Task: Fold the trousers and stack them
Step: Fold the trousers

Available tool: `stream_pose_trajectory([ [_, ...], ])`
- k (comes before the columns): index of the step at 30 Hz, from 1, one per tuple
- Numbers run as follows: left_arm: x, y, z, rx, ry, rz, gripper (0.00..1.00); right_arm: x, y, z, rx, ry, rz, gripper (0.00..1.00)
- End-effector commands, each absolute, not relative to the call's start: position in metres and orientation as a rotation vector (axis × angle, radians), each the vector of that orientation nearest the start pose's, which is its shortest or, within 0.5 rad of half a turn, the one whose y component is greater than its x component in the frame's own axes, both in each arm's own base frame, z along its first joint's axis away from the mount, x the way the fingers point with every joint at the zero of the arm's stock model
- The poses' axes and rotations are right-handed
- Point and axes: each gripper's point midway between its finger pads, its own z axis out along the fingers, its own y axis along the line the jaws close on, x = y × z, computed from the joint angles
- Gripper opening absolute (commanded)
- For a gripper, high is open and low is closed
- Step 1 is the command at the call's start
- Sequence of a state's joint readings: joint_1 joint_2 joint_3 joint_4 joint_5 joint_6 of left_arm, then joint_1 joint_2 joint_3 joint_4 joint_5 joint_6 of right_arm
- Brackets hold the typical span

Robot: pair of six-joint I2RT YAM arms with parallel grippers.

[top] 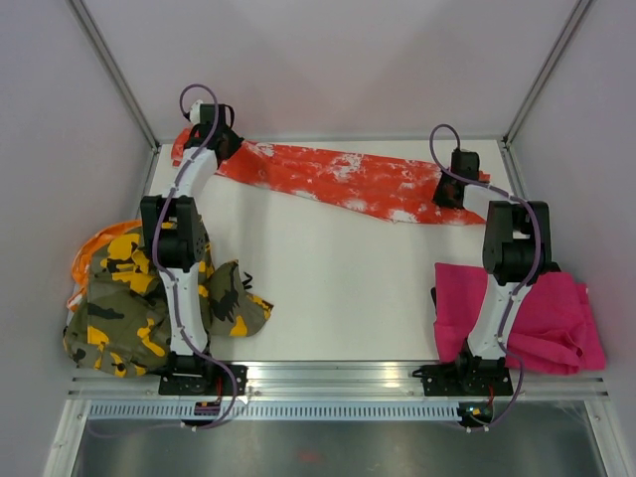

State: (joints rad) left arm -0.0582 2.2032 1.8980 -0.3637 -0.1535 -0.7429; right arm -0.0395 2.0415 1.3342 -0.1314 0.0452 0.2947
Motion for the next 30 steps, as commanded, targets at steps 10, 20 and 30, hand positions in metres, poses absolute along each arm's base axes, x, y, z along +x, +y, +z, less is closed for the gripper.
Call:
stream_pose_trajectory([
  [10, 0.638, -0.026, 0.056, -1.308, 1.932, -0.39, 0.02, 0.489, -0.008, 0.028, 0.457, 2.415, 0.122, 0.0],
  [20, 0.597, -0.038, 0.0, -1.549, 2.118, -0.298, 0.02, 0.479, -0.019, 0.045, 0.454, 2.37, 0.046, 0.0],
  [30, 0.498, 0.003, 0.003, -1.699, 2.114, 0.163, 0.02, 0.468, -0.062, 0.027, 0.493, 2.372, -0.203, 0.0],
])
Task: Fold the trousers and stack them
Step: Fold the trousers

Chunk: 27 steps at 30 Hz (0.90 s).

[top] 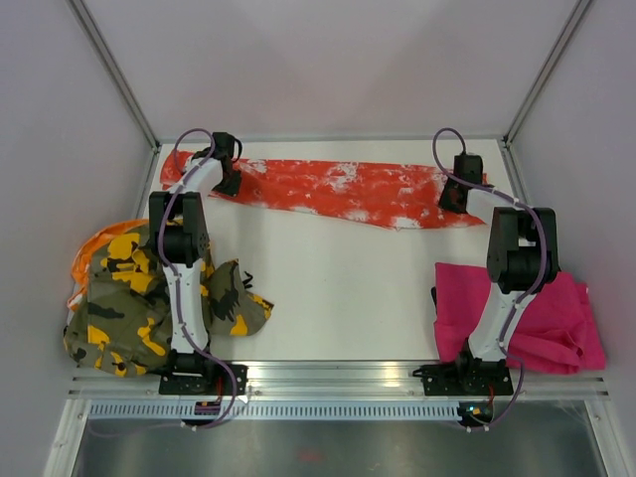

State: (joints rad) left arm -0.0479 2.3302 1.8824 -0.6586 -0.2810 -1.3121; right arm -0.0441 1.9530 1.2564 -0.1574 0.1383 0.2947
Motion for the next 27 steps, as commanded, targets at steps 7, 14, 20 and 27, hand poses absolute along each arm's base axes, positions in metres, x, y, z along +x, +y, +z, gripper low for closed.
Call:
stream_pose_trajectory([
  [7, 0.446, -0.015, -0.008, -1.645, 2.236, 0.371, 0.02, 0.471, -0.073, 0.023, 0.488, 2.388, -0.169, 0.0],
  [14, 0.41, 0.001, 0.027, -1.62, 2.179, 0.433, 0.02, 0.486, -0.066, 0.034, 0.378, 2.38, -0.116, 0.0],
  [20, 0.433, 0.007, 0.075, -1.345, 2.221, 0.388, 0.02, 0.517, 0.023, 0.103, -0.039, 2.251, 0.24, 0.11],
  [27, 0.52, -0.057, 0.158, -0.405, 2.293, -0.08, 0.6, 0.527, 0.155, 0.182, -0.707, 1.954, 0.376, 0.67],
])
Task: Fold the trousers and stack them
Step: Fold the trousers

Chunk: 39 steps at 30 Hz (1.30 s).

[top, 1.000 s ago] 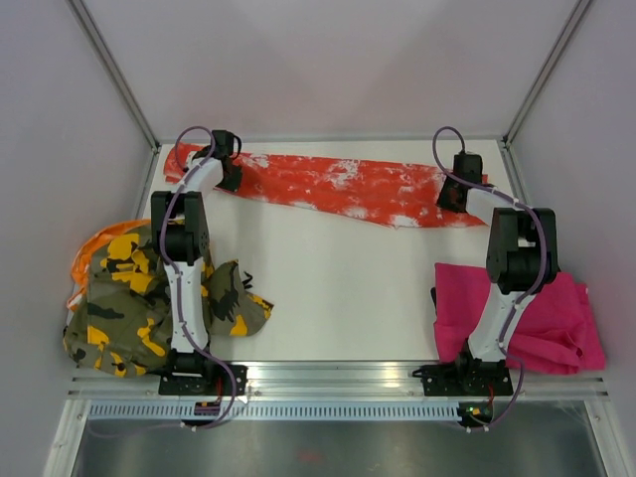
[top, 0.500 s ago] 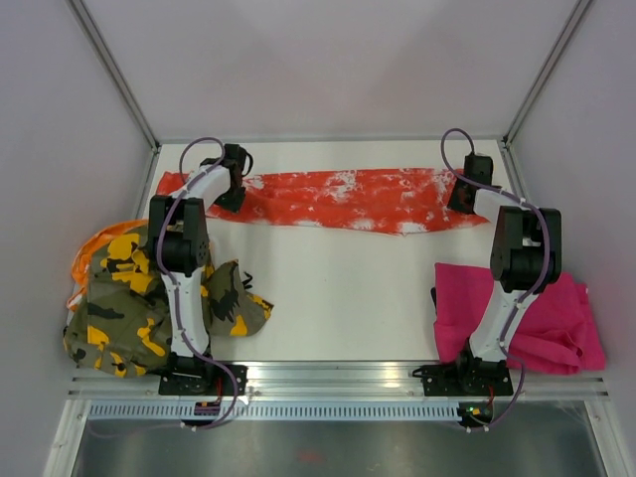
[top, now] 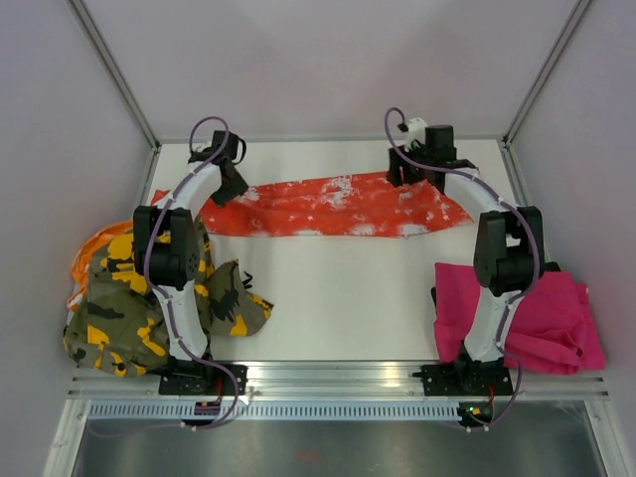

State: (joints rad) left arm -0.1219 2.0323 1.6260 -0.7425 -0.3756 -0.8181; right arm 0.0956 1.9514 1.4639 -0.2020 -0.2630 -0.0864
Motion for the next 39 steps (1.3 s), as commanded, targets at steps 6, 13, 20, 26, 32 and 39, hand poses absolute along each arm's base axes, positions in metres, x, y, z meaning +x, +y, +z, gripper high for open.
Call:
stream_pose_trajectory([
  [6, 0.533, -0.135, 0.182, 0.327, 2.228, -0.489, 0.87, 0.521, 0.232, 0.14, -1.116, 1.836, 0.519, 0.84],
  [13, 0.536, -0.182, 0.173, 0.891, 1.933, -0.672, 0.87, 0.53, 0.245, 0.086, -1.238, 1.875, 0.538, 0.83],
  [20, 0.538, -0.197, 0.122, 1.029, 1.914, -0.715, 0.87, 0.53, 0.246, 0.098, -1.216, 1.888, 0.529, 0.78],
  [26, 0.529, -0.207, 0.076, 1.135, 2.005, -0.648, 0.83, 0.533, 0.226, 0.123, -1.179, 1.89, 0.437, 0.77],
  [32, 0.526, -0.205, 0.051, 1.177, 2.066, -0.586, 0.79, 0.529, 0.214, 0.146, -1.144, 1.885, 0.388, 0.77],
  [39, 0.521, -0.202, 0.026, 1.225, 2.129, -0.526, 0.64, 0.515, 0.199, 0.175, -1.123, 1.867, 0.314, 0.75],
])
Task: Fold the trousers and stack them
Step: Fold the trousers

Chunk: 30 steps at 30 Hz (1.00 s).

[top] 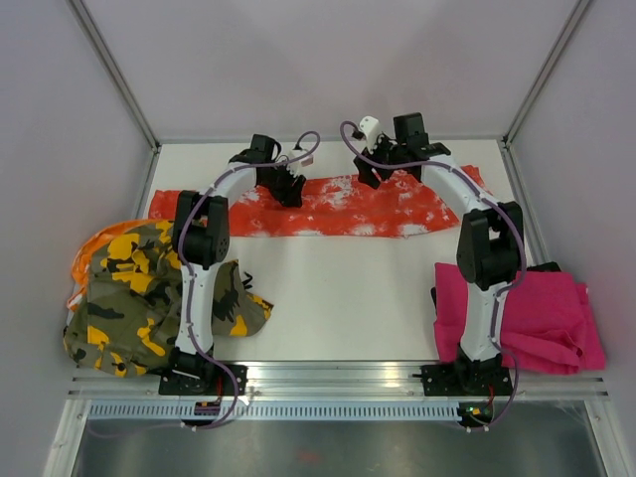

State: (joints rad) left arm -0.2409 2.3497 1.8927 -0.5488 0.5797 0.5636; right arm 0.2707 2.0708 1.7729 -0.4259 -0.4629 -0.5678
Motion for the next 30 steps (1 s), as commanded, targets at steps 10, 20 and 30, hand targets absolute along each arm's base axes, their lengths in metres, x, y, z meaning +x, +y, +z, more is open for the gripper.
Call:
stream_pose_trajectory([
  [10, 0.534, -0.209, 0.048, 1.184, 2.095, -0.518, 0.02, 0.501, 0.181, 0.171, -0.979, 1.971, 0.291, 0.7],
  [20, 0.562, -0.208, 0.096, 1.097, 2.013, -0.43, 0.02, 0.488, 0.16, 0.138, -0.852, 2.07, 0.27, 0.67],
  [30, 0.602, -0.176, 0.089, 0.988, 2.023, -0.159, 0.02, 0.512, 0.116, 0.129, -0.568, 2.136, 0.146, 0.68],
])
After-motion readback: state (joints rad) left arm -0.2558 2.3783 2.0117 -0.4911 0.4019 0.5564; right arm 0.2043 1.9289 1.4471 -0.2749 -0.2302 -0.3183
